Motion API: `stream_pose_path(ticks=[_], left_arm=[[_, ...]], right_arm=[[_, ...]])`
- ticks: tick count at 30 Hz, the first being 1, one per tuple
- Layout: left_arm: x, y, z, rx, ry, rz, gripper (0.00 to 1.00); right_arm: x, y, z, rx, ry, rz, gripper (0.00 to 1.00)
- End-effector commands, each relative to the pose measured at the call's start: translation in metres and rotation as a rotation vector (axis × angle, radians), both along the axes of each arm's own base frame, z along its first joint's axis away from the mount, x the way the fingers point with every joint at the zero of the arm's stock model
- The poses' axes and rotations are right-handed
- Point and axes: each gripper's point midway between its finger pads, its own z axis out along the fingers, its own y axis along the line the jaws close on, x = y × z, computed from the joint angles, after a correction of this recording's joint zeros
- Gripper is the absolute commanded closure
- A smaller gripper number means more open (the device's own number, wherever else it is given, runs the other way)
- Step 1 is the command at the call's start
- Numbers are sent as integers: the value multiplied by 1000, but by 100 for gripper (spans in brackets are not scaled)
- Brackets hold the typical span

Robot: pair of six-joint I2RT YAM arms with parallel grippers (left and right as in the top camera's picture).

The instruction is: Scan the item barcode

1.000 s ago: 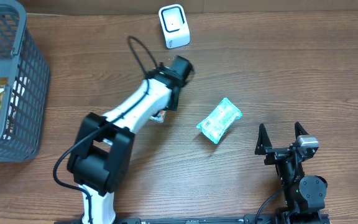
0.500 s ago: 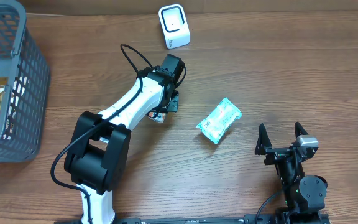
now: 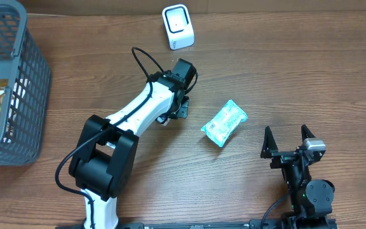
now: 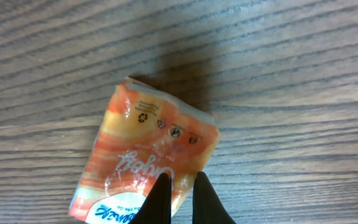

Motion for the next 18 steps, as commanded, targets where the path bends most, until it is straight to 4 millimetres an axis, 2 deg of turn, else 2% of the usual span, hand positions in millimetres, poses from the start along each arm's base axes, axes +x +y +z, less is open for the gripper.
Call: stream_pose_path(ticks=[1, 6, 11, 18], left_arm=[[-13, 3, -17, 25, 42, -24, 96], [-24, 8, -34, 27, 62, -26, 96], [-31, -10, -36, -43, 85, -51, 96], [-36, -23, -35, 12, 43, -107, 96]], right_arm=[[0, -1, -3, -4, -1, -3, 0], [0, -1, -3, -4, -1, -3, 0], [0, -1, -3, -4, -1, -3, 0], [0, -1, -3, -4, -1, -3, 0]])
